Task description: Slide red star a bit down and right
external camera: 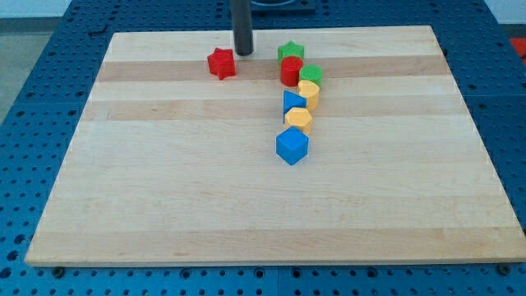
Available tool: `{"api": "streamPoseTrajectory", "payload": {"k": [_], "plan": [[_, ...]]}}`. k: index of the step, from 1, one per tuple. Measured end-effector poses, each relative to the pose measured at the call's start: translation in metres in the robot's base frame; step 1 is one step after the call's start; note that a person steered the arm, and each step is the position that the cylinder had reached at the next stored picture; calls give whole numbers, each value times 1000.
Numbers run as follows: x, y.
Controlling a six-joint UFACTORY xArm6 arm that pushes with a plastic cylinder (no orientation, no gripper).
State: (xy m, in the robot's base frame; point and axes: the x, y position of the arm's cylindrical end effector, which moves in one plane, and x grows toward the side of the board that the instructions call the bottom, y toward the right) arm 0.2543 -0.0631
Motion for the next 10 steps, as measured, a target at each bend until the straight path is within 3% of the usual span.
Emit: {"api": "streamPoseTrajectory", "payload": {"k": [1,4,6,10], "plan": [[23,-22],[26,-75],[86,-59],[23,-69]]}}
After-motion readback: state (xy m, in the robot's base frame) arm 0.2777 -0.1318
